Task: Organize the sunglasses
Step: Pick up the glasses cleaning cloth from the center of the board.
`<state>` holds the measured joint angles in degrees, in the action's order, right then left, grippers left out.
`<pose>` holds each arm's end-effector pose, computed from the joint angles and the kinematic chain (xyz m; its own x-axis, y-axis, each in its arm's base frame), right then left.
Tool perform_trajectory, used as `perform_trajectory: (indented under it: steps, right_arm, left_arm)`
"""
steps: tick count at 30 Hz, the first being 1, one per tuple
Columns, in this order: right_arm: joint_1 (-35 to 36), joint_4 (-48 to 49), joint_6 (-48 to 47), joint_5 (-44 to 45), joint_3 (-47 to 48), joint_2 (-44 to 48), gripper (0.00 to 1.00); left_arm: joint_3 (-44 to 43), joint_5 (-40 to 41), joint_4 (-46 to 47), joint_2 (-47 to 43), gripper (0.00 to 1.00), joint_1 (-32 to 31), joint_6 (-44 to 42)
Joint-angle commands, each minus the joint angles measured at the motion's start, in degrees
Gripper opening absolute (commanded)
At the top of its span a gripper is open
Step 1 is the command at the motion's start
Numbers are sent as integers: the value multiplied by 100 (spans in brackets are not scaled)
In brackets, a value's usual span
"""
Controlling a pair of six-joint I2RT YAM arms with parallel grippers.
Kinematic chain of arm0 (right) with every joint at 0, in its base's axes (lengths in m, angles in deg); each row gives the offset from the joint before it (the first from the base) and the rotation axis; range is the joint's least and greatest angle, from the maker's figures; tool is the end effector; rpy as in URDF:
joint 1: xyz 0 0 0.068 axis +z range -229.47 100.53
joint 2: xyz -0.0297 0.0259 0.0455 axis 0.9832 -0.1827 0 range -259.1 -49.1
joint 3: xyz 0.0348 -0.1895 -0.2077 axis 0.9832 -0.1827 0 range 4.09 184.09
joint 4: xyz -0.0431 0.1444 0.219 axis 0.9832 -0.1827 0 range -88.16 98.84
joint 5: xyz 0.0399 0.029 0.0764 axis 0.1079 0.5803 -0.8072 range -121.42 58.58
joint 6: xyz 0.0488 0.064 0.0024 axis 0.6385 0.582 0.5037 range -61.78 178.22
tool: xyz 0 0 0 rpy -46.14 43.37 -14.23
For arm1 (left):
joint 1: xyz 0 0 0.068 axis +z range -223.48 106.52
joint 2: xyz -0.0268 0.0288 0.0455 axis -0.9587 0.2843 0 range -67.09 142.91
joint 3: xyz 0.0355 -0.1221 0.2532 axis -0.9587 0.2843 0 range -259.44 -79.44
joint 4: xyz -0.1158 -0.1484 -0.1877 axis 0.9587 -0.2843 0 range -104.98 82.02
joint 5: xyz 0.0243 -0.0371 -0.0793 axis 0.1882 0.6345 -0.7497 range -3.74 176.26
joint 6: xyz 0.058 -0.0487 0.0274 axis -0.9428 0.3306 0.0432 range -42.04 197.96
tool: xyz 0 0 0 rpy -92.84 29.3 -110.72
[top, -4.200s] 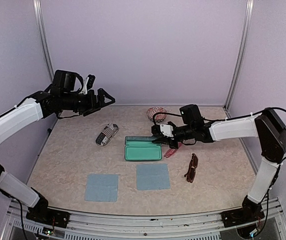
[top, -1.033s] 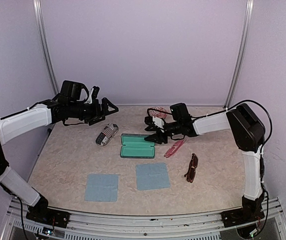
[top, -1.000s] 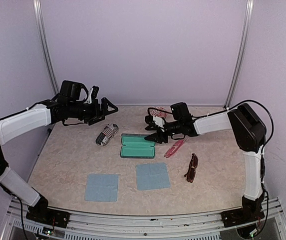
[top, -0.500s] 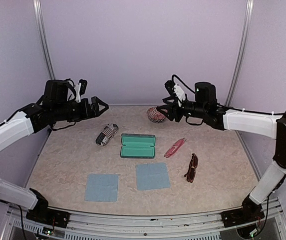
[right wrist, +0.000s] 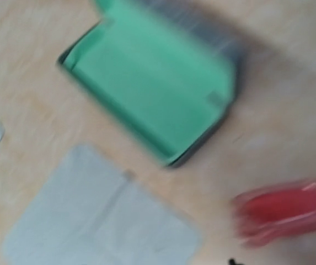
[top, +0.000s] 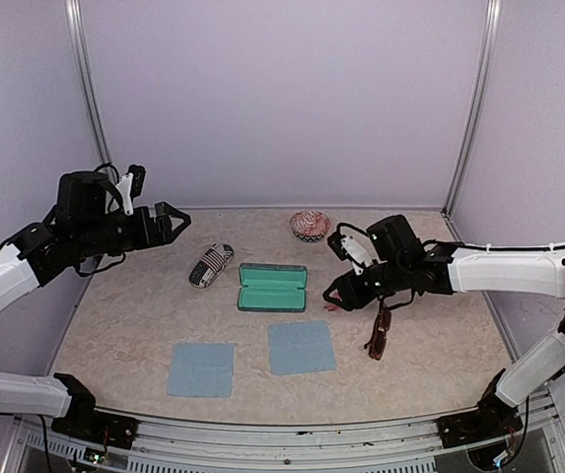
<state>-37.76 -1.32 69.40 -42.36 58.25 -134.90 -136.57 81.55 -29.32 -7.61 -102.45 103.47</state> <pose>0.2526 0.2428 0.2129 -0.6352 -0.3113 -0.7069 -0.6481 0.7127 0.2685 0.2279 -0.1326 0.3423 -0.5537 -0.1842 -0.8121 0.3435 0.8379 -0.4242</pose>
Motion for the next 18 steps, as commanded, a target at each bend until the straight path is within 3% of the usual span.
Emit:
perform_trajectory:
  steps: [1, 12, 18]
  right_arm:
    - [399, -334, 890, 456, -48, -160, 51]
    - [1041, -1043, 2598, 1650, 236, -844, 43]
    - [1161, -919, 3179, 1601, 197, -1081, 39]
  left_arm:
    - [-32, 71, -398, -205, 99, 16, -351]
    - [292, 222, -346, -345, 99, 34, -707]
    - [529, 85, -140, -359, 99, 42, -767]
